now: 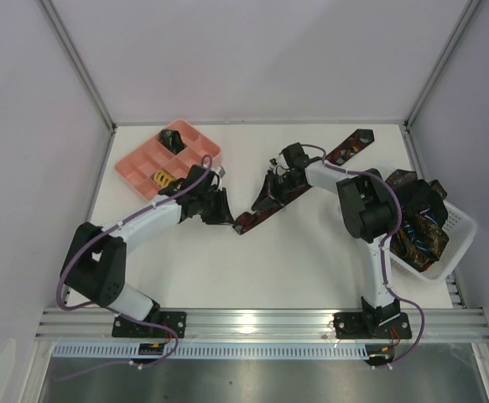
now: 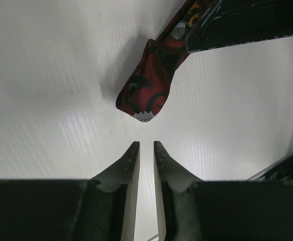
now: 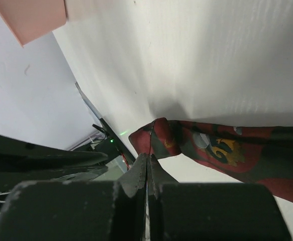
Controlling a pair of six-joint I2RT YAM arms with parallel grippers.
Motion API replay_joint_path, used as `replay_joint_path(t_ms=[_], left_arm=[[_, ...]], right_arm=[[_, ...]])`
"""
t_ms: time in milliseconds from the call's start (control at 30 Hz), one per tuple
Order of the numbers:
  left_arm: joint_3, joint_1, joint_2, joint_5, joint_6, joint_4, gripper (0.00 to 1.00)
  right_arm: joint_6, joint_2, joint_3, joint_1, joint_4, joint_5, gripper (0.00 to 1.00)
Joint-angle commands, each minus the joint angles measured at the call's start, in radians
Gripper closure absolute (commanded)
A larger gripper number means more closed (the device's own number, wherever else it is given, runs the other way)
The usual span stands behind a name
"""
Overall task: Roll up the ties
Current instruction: Roll the tie
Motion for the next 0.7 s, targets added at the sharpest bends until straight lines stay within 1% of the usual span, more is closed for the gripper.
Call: replay_joint_path(t_ms=[0, 33, 167, 267, 467, 667], left_arm=[[0.010, 0.008, 0.030, 0.087, -0.090, 0.069, 0.78], [0.010, 0.008, 0.044, 0.095, -0.093, 0.076, 0.78], [0.023, 0.008, 0.096, 0.092, -0.098, 0.083, 0.77], [0.032, 0.010, 0.120, 0.092, -0.095, 0.096, 0.77], [0.050, 0.014, 0.140, 0.098, -0.090, 0.103, 0.78], [0.064, 0.016, 0.133, 0.102, -0.092, 0.106, 0.78]], right_arm=[[-0.012, -0.026, 0.043, 0.005, -0.021, -0.032, 0.99], [-0.022, -0.023, 0.048, 0.006, -0.024, -0.038, 0.96], [-0.062, -0.009, 0.078, 0.006, -0.072, -0.009, 0.78], [-0.071, -0.002, 0.085, 0.002, -0.080, -0.004, 0.73], [-0.091, 0.038, 0.100, -0.009, -0.095, -0.015, 0.66], [-0.110, 0.070, 0.100, 0.000, -0.095, -0.022, 0.65]])
